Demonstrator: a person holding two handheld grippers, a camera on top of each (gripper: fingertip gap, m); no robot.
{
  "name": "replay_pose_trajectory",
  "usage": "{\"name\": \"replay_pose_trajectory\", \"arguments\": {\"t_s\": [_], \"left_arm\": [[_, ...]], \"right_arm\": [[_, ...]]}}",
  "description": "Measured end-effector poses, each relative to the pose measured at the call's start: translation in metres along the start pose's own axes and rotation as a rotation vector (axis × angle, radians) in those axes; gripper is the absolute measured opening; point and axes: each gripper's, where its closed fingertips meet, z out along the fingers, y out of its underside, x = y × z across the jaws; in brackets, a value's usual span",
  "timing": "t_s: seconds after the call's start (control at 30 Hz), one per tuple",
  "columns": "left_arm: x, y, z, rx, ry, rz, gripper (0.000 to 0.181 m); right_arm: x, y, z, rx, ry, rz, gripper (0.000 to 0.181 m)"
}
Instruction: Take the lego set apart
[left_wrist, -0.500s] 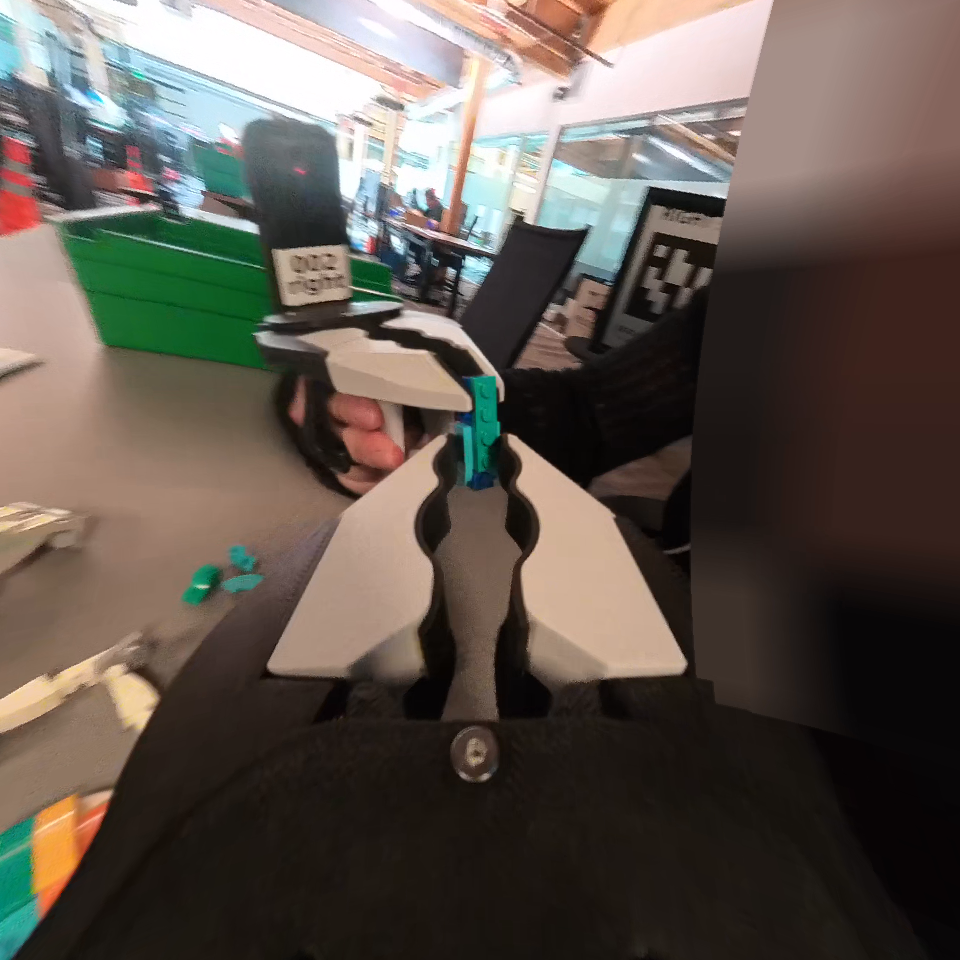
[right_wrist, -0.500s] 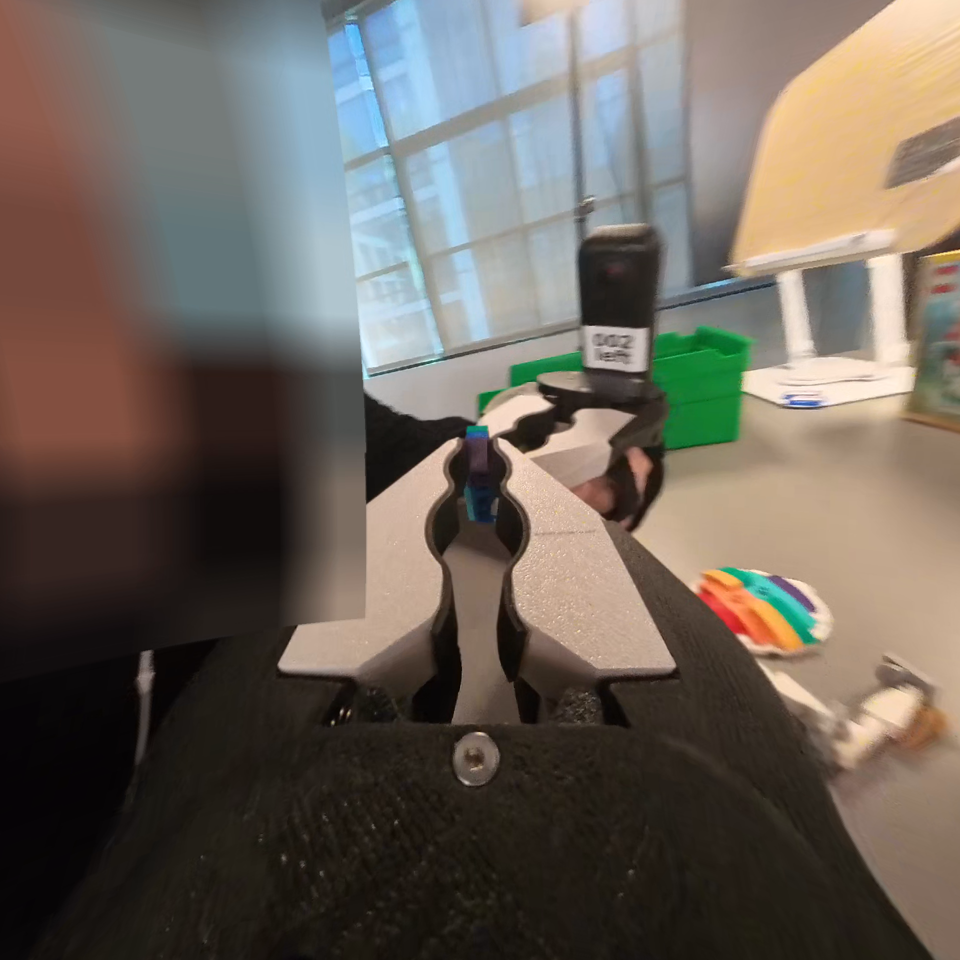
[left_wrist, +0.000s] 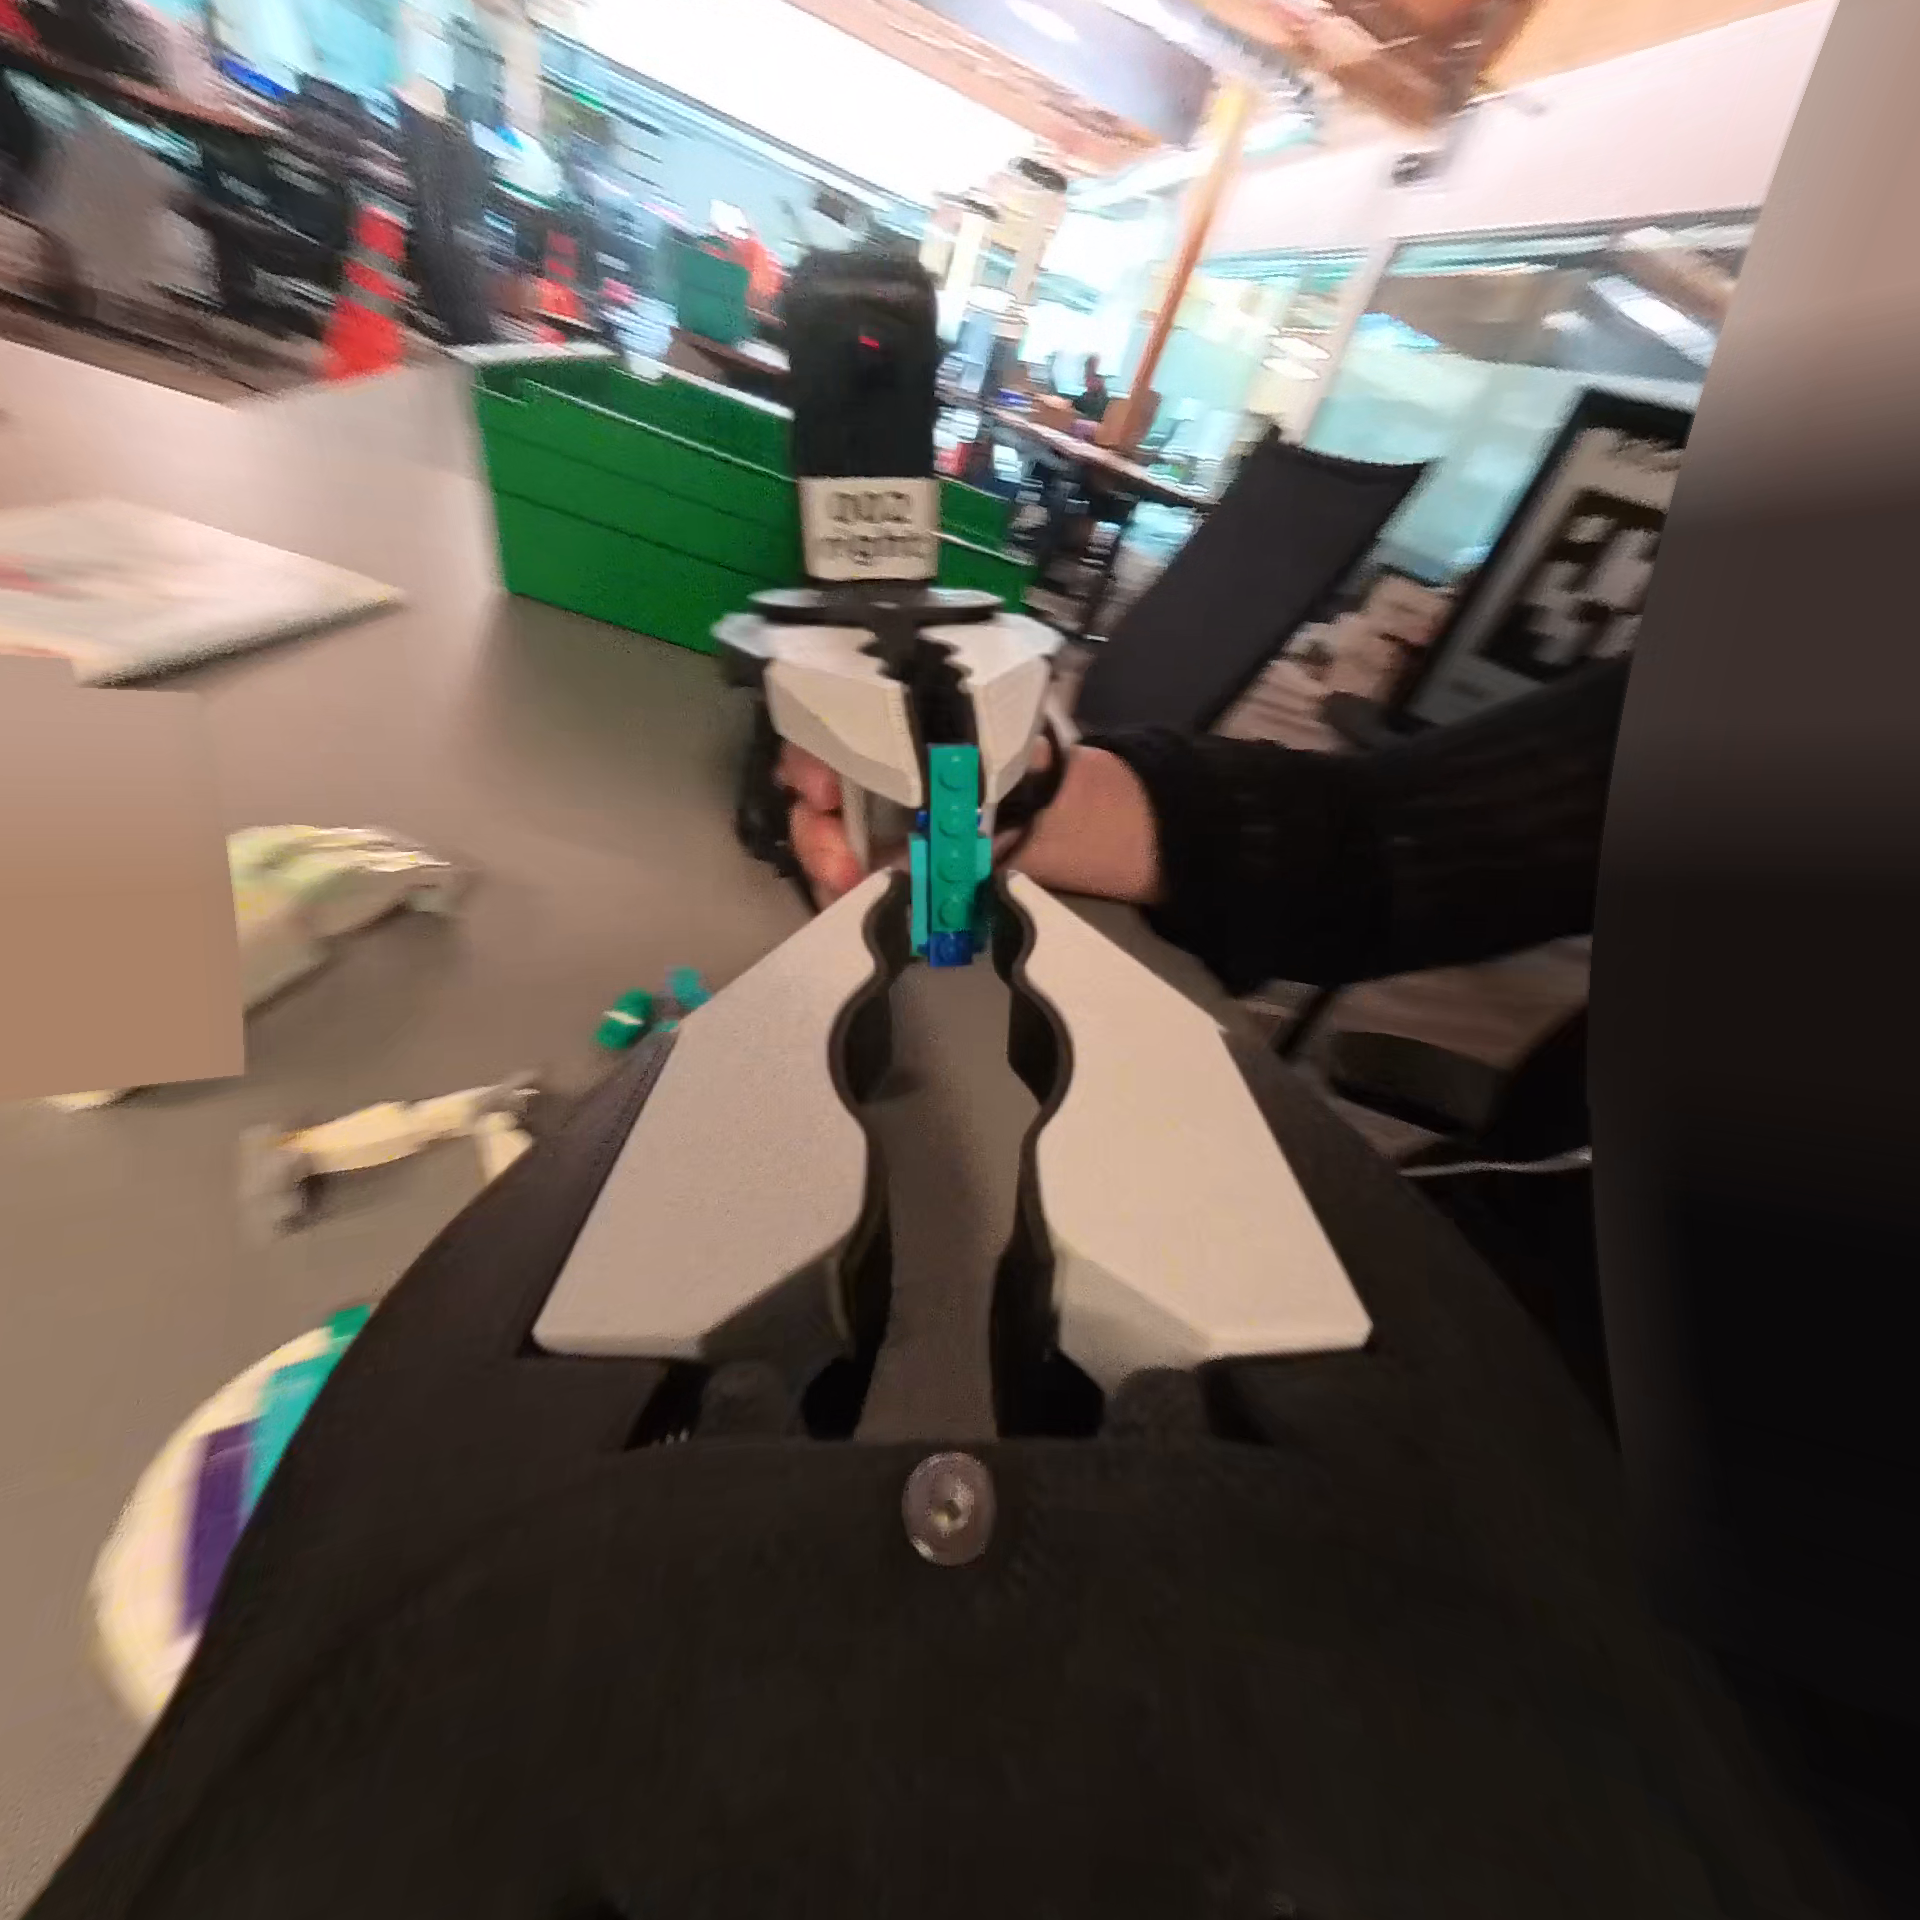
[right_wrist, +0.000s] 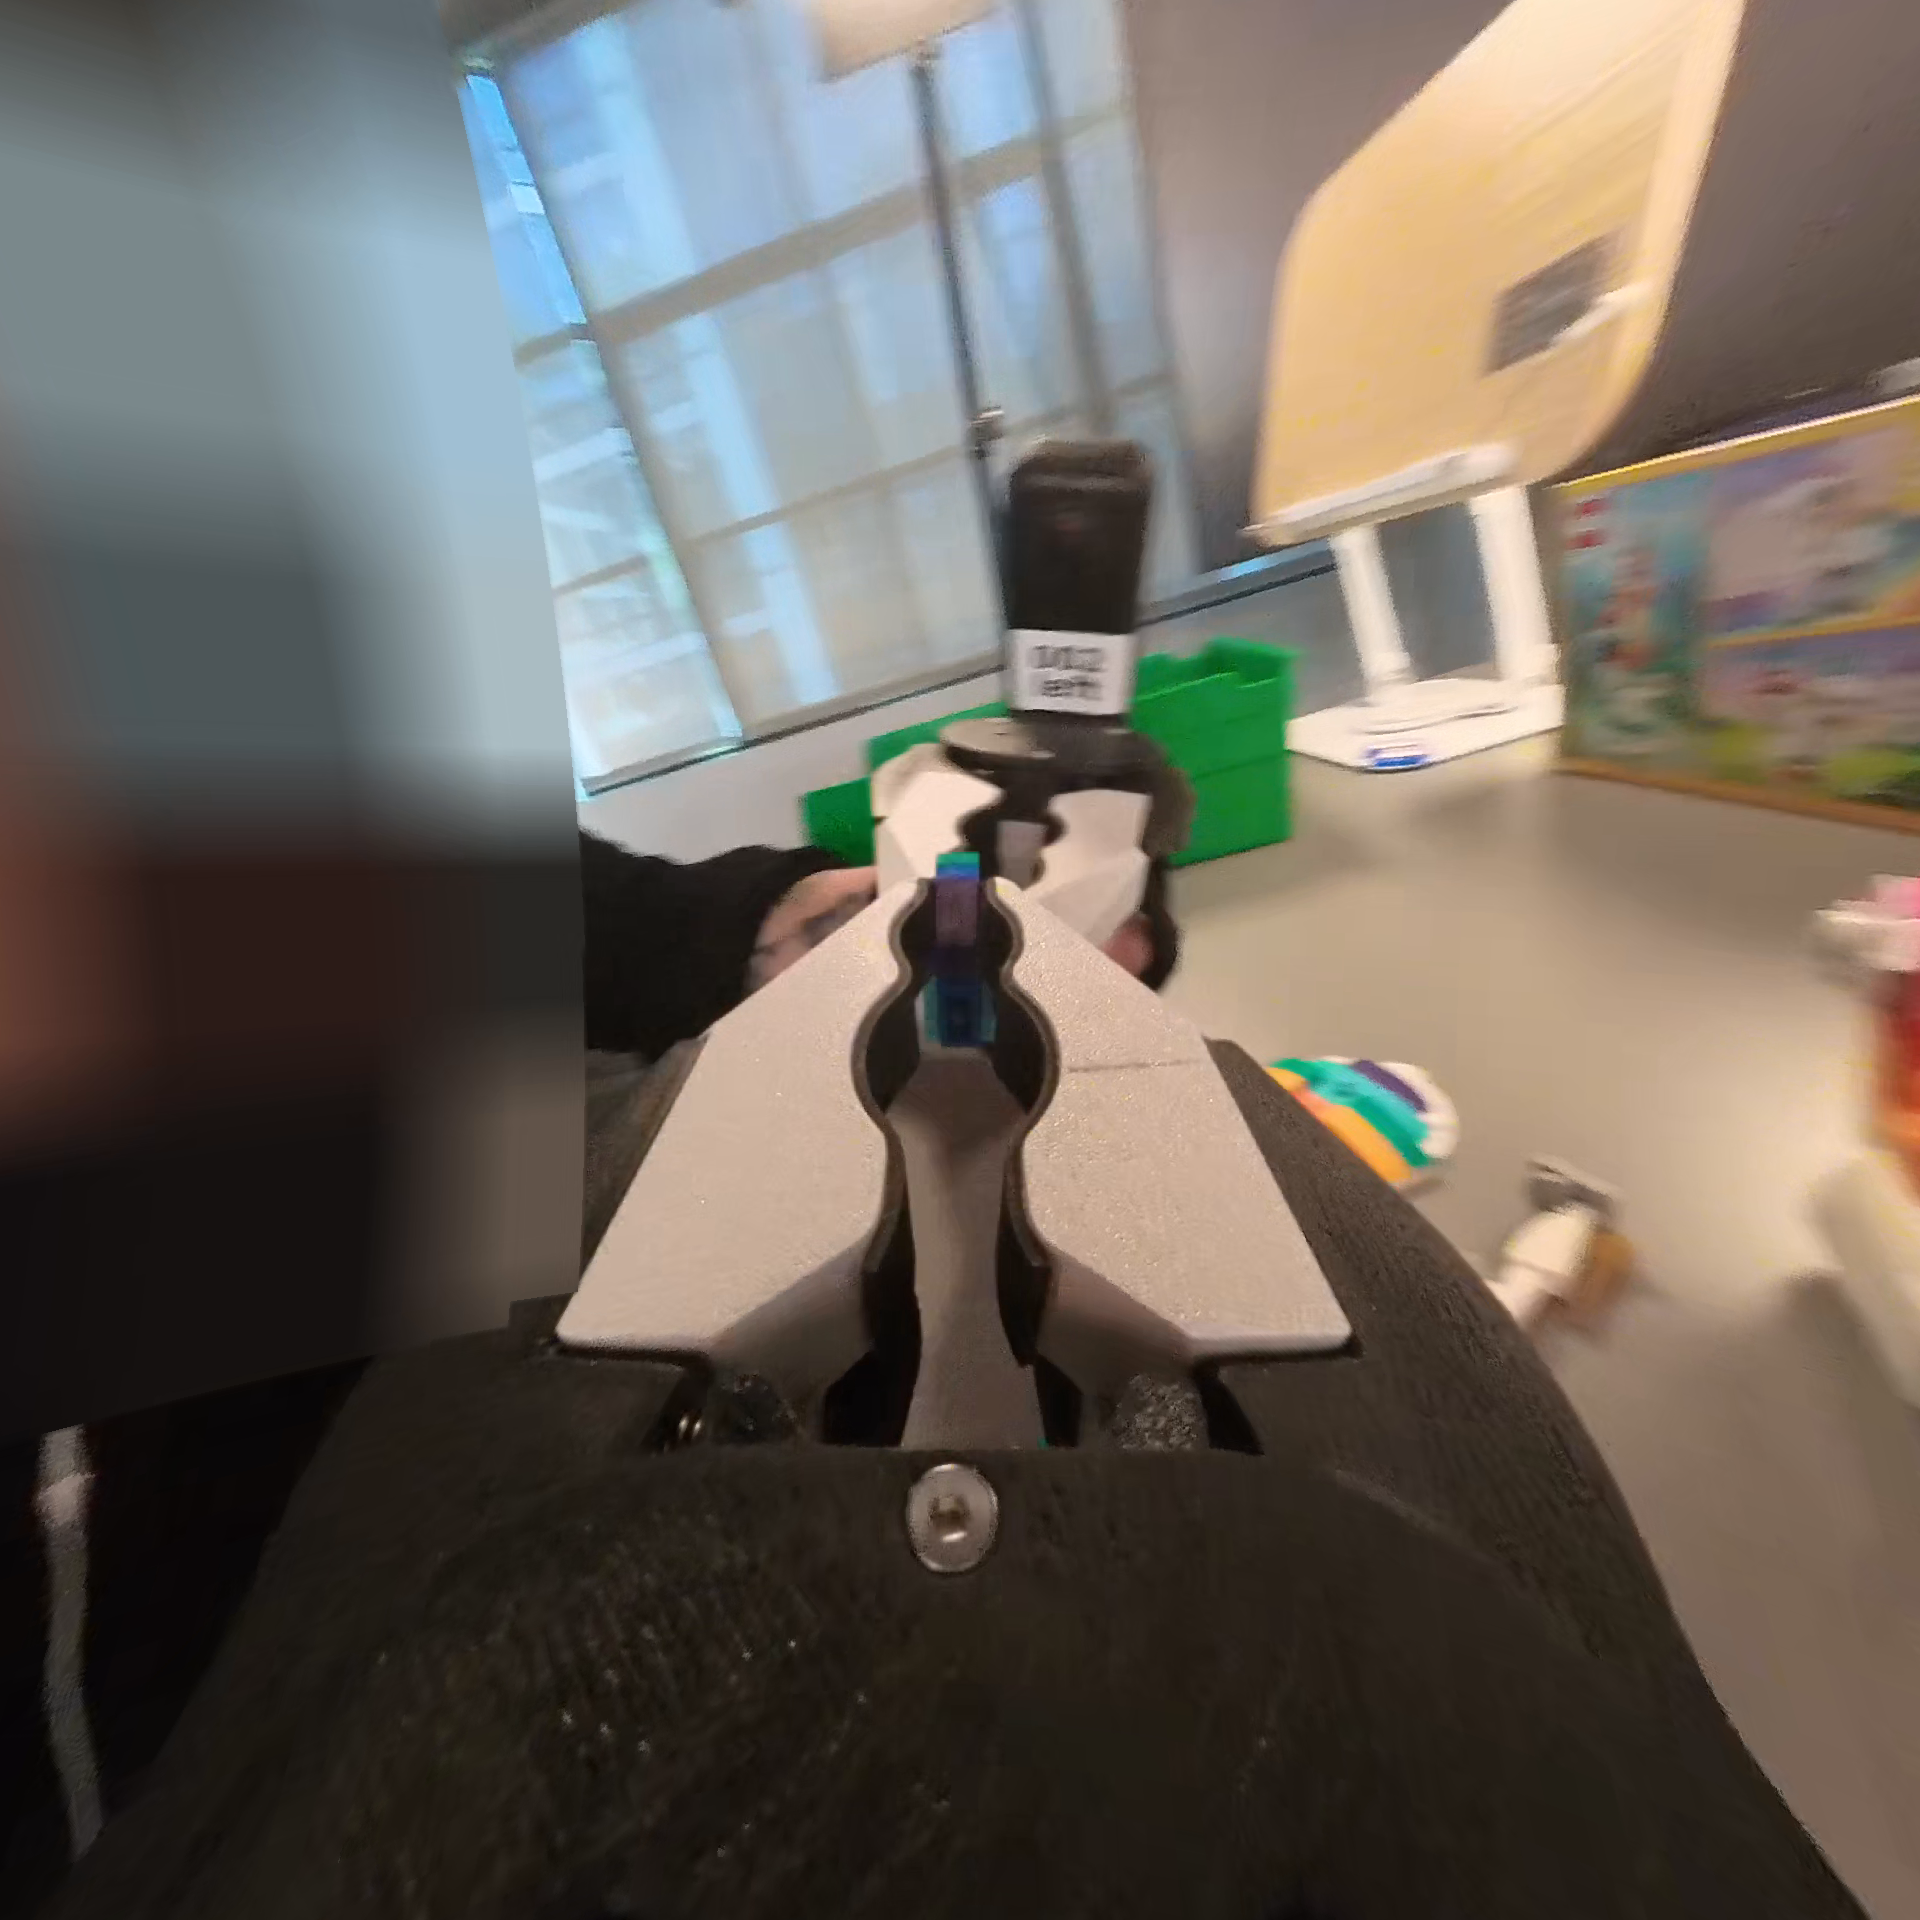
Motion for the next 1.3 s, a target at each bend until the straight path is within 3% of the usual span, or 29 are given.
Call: {"name": "replay_pose_trajectory", "arguments": {"t_s": [0.03, 0.17, 0.33, 0.47, 0.63, 0.8, 0.97, 1.3], "left_arm": [[-0.009, -0.002, -0.002, 0.012, -0.072, 0.049, 0.017], [-0.034, -0.011, -0.012, -0.008, -0.390, 0.343, 0.034], [-0.049, -0.016, -0.017, -0.123, -0.713, 0.685, 0.030], [-0.049, -0.020, -0.011, -0.117, -0.797, 0.748, 0.021], [-0.060, -0.017, -0.008, -0.134, -0.837, 0.669, 0.015], [-0.059, -0.008, -0.006, -0.162, -0.687, 0.495, 0.014], [-0.039, 0.000, -0.005, -0.133, -0.435, 0.364, 0.015], [0.000, 0.020, 0.000, -0.152, -0.098, 0.250, 0.019]], "right_arm": [[0.007, -0.001, -0.001, 0.005, 0.049, -0.016, 0.006], [0.028, 0.000, -0.003, 0.002, 0.216, -0.079, 0.006], [0.044, -0.013, -0.007, 0.095, 0.389, -0.107, 0.006], [0.047, -0.013, -0.005, 0.125, 0.450, -0.104, 0.006], [0.053, -0.012, -0.007, 0.175, 0.491, -0.016, 0.006], [0.052, -0.001, -0.011, 0.035, 0.403, -0.025, 0.006], [0.035, 0.008, -0.011, -0.076, 0.230, -0.034, 0.007], [-0.002, 0.035, -0.001, -0.321, 0.080, -0.286, 0.006]]}}
